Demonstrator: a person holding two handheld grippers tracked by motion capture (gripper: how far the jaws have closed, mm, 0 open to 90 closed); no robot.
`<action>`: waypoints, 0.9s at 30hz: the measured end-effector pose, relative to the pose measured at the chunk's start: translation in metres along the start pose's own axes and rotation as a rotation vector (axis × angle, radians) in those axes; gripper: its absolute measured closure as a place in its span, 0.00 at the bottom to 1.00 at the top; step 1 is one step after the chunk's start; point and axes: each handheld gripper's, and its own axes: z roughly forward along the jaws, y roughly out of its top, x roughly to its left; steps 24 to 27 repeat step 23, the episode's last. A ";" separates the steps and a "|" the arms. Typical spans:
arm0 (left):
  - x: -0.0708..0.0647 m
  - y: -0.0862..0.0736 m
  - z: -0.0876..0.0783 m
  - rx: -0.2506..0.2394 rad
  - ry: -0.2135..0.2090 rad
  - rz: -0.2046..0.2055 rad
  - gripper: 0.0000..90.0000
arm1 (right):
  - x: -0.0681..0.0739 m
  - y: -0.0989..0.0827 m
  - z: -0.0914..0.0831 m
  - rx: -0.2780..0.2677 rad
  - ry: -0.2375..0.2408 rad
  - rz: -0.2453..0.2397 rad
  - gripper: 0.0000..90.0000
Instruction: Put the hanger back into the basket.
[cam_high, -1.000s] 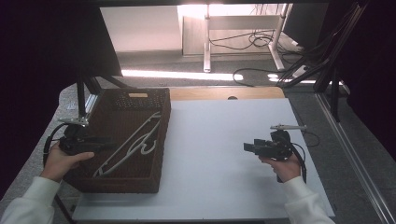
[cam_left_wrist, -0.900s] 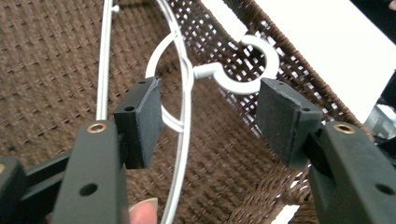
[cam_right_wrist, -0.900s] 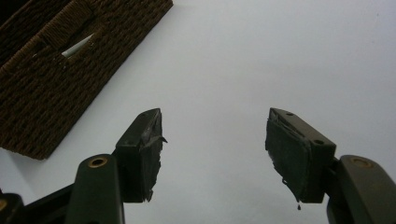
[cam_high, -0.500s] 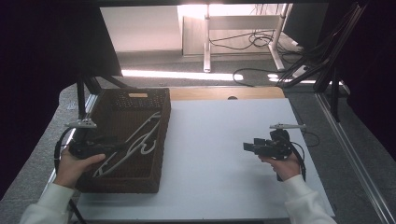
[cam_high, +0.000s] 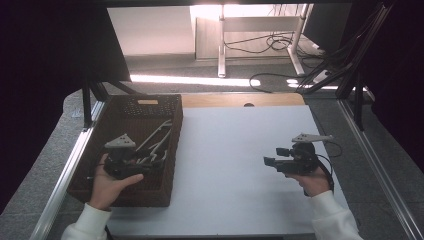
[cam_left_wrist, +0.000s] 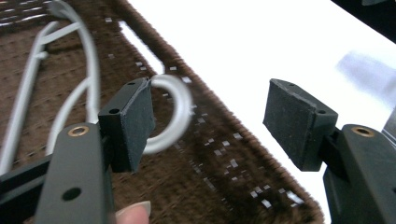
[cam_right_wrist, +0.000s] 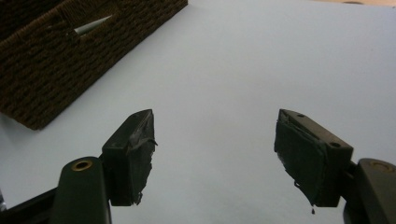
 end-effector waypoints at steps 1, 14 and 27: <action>-0.003 0.000 0.002 -0.001 -0.003 0.004 0.37 | 0.000 -0.001 -0.001 -0.001 -0.003 -0.005 0.32; -0.013 -0.006 0.017 -0.008 0.011 0.018 0.36 | -0.008 -0.009 -0.009 -0.012 -0.041 -0.047 0.29; -0.013 -0.005 0.013 -0.037 0.003 0.011 0.36 | -0.006 -0.011 -0.005 -0.006 -0.033 -0.079 0.23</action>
